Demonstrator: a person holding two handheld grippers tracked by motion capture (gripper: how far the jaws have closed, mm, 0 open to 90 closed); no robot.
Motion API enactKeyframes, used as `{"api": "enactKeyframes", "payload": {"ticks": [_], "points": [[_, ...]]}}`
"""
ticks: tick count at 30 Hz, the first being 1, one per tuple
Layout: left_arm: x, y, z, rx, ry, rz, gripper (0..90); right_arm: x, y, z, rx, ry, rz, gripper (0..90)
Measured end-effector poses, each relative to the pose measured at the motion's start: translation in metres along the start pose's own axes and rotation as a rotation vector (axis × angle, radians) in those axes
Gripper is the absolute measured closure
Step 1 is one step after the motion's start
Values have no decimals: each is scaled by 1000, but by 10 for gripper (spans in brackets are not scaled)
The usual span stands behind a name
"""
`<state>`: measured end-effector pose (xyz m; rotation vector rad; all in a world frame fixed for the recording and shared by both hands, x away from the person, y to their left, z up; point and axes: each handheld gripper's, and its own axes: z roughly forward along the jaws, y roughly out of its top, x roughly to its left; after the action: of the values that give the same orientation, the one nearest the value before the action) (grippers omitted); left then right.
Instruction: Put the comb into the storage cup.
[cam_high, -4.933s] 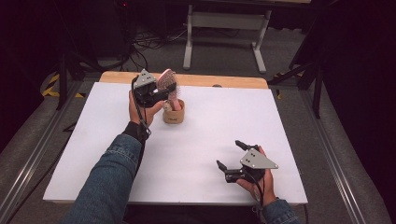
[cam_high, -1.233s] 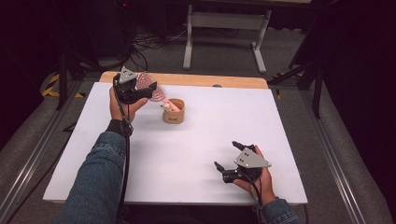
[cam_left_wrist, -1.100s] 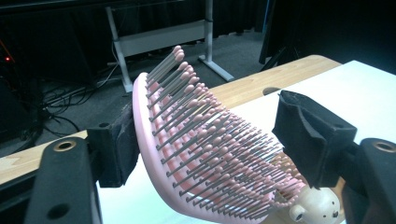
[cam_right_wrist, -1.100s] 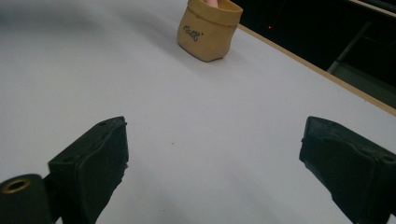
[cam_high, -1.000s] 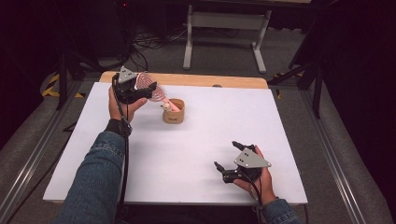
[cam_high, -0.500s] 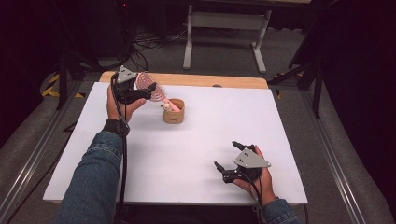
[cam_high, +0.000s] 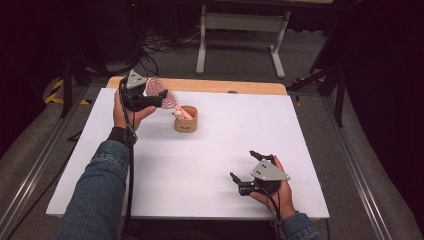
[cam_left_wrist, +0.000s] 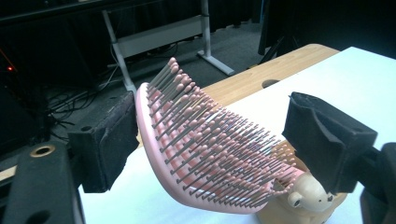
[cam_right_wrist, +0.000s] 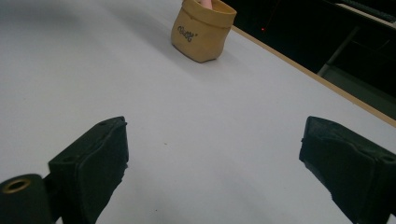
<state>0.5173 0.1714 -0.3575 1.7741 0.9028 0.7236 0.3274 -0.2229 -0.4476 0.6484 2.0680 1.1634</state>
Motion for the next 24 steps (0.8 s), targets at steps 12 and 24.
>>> {"api": "enactKeyframes", "payload": {"ticks": [12, 24], "points": [[0, 1, -7, -8, 1, 16, 164, 0, 0, 0, -1, -9, -4, 87], [-2, 0, -18, -22, -10, 43, 139, 0, 0, -1, -3, -14, -5, 86]]}}
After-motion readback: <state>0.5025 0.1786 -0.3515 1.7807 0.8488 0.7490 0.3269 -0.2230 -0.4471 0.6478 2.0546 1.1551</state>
